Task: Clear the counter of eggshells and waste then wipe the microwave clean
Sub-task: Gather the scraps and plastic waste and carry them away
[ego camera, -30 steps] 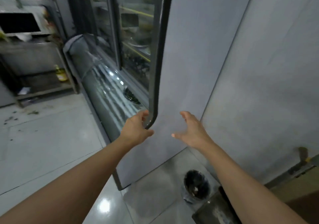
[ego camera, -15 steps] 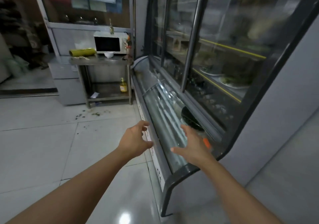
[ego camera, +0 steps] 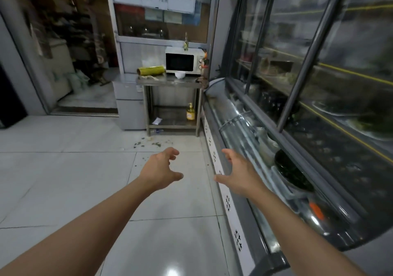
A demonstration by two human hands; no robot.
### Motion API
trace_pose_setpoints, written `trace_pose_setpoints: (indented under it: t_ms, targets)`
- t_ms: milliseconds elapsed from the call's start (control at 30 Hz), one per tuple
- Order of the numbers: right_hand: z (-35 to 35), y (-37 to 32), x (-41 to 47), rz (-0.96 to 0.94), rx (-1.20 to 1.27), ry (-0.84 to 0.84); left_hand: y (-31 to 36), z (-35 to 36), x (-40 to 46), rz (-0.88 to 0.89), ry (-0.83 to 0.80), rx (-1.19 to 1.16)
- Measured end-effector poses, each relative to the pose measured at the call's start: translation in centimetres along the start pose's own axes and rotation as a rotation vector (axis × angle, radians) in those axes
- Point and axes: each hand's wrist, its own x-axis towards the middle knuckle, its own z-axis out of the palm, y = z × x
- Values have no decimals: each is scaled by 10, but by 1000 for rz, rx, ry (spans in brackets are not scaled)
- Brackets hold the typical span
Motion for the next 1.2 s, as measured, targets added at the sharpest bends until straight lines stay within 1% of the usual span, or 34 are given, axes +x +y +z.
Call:
trace_pose_setpoints:
  t_ms: [167, 333, 500, 667, 900, 1100, 1200]
  targets:
    - [20, -14, 77, -61, -37, -38, -31, -22, 56, -54, 41, 13]
    - [36, -23, 179, -114, -32, -65, -49, -44, 140, -79, 79, 46]
    - [36, -34, 283, -170, -40, -65, -57, -61, 229, -124, 104, 42]
    - [36, -47, 366, -194, -34, -77, -67, -78, 303, -136, 124, 37]
    - [56, -70, 473, -194, -27, -77, -102, -110, 411, -92, 135, 46]
    - [78, -102, 569, -153, -50, -14, -150, -151, 516, -35, 102, 23]
    - [90, -122, 615, -120, -23, 6, -172, -175, 567, -20, 81, 32]
